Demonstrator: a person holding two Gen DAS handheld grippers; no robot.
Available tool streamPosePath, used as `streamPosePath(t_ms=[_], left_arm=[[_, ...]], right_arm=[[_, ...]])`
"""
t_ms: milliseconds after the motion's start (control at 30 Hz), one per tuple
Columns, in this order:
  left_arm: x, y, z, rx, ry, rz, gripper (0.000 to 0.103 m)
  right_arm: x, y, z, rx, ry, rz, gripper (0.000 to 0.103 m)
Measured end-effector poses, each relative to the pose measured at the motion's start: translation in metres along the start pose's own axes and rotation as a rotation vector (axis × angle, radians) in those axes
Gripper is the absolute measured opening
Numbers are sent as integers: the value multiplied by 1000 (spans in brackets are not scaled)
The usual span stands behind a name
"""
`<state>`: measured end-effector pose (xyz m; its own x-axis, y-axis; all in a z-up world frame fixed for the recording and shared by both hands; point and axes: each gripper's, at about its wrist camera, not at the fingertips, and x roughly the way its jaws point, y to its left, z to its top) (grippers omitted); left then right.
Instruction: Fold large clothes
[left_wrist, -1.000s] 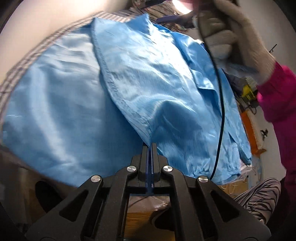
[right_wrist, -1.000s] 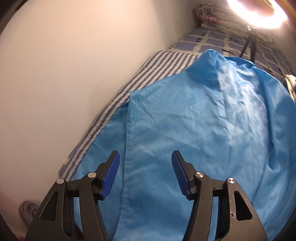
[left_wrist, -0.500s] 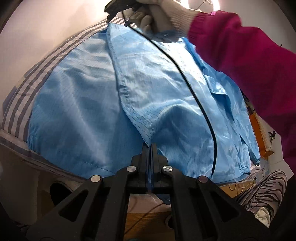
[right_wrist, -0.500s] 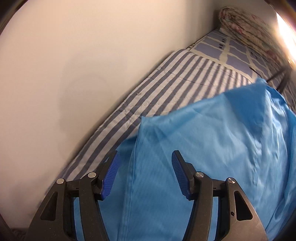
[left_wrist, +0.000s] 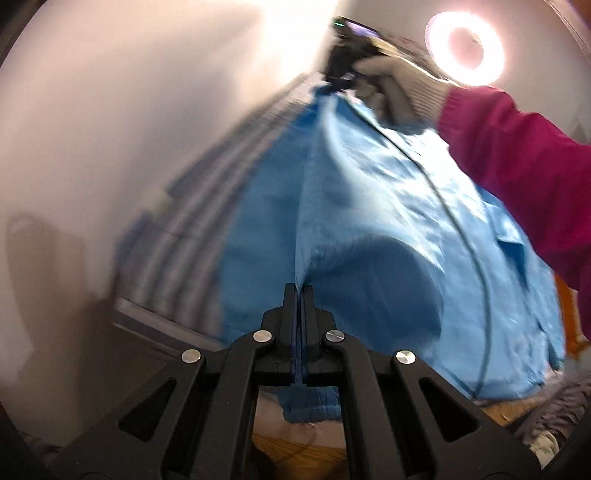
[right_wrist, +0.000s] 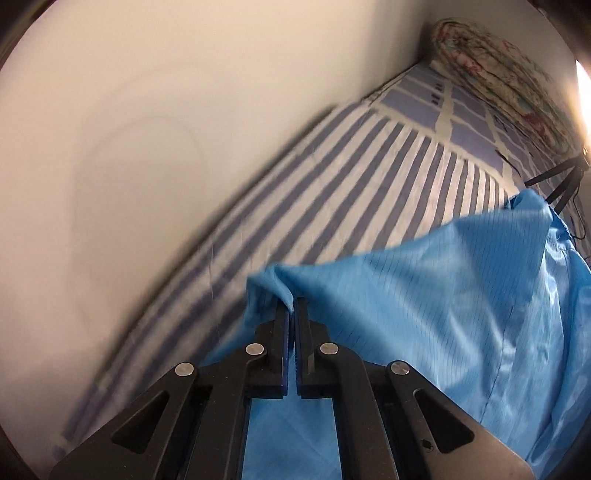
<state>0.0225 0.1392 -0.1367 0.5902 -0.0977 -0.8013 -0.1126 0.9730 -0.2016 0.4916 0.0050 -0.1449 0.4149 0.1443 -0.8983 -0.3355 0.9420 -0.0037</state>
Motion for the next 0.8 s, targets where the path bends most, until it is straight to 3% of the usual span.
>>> streamPosePath(t_ms=[67, 267, 433, 600, 800], left_arm=[[3, 3, 2, 6, -12, 64, 0], [29, 7, -1, 3, 25, 159, 0], [39, 3, -2, 10, 47, 198, 0], [28, 11, 1, -34, 30, 161, 0], [10, 7, 4, -12, 7, 78, 0]], right_arm=[[0, -1, 11, 27, -20, 7, 1], [26, 14, 26, 52, -32, -2, 1], [41, 21, 18, 48, -63, 3, 2], [11, 0, 3, 112, -113, 99, 18], [-74, -48, -40, 177, -190, 231, 20]])
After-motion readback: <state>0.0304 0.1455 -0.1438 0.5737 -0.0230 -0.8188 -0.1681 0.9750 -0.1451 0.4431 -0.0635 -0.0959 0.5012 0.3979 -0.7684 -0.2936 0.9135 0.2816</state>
